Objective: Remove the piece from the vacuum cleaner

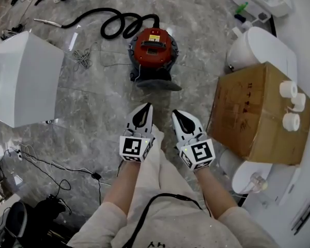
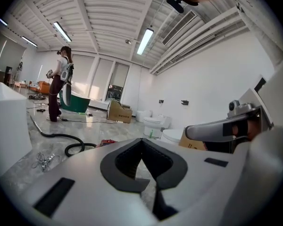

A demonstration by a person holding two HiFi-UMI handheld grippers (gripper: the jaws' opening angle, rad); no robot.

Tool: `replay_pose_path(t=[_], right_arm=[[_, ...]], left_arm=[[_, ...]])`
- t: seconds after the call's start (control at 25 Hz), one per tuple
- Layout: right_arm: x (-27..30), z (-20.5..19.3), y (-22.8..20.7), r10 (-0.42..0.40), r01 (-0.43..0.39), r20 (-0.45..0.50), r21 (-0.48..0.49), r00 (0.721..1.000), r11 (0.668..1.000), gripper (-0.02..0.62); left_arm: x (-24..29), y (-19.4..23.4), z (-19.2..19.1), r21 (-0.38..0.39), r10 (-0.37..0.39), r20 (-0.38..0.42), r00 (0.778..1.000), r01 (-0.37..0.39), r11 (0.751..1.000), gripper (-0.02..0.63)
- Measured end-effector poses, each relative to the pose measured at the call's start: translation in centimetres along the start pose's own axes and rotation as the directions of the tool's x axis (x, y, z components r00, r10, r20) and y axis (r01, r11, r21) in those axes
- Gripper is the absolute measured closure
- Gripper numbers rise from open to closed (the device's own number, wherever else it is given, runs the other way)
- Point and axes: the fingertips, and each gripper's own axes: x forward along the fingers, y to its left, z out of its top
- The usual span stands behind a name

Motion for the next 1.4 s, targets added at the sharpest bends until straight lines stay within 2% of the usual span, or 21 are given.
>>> replay_pose_path(t=[0.2, 0.4, 0.76, 0.96, 1.04, 1.2, 1.4], right_arm=[[2.7, -2.0, -1.0, 0.003, -0.003, -0.036, 0.016, 0.999, 1.000, 0.581], [5.3, -3.7, -1.7, -0.030, 0.031, -0.049, 0.025, 0.998, 0.999, 0.581], [9.7, -6.5, -5.6, -0.068, 0.071, -0.086, 0.030, 0.994, 0.997, 0.581], [11.9, -8.9, -8.1, -0.092, 0.095, -0.118, 0.019, 0.989, 0.995, 0.581], [12.7, -9.8, -8.7, -0.090, 0.092, -0.133, 0.012, 0.987, 0.996, 0.581], [14.4, -12.3, -9.4, -0.077, 0.078, -0.187, -0.002, 0.979, 0.997, 0.581], [16.3, -15.8, -10.3, -0.083, 0.065, -0.320, -0.066, 0.944, 0.996, 0.580]], left_arm=[[2.2, 1.3, -2.3, -0.021, 0.006, -0.036, 0.999, -0.007, 1.000, 0.584], [4.0, 2.2, -4.4, -0.053, -0.003, -0.070, 0.998, 0.000, 0.999, 0.584], [7.0, 5.9, -7.7, -0.012, -0.015, -0.134, 0.991, 0.014, 1.000, 0.584], [9.0, 6.9, -10.5, -0.042, -0.104, -0.182, 0.978, 0.098, 0.994, 0.583], [9.8, 7.1, -11.3, -0.056, -0.115, -0.187, 0.976, 0.106, 0.993, 0.583], [11.3, 7.4, -12.7, -0.035, -0.109, -0.191, 0.976, 0.104, 0.994, 0.583], [12.8, 7.7, -14.1, -0.050, -0.120, -0.204, 0.972, 0.112, 0.992, 0.583]])
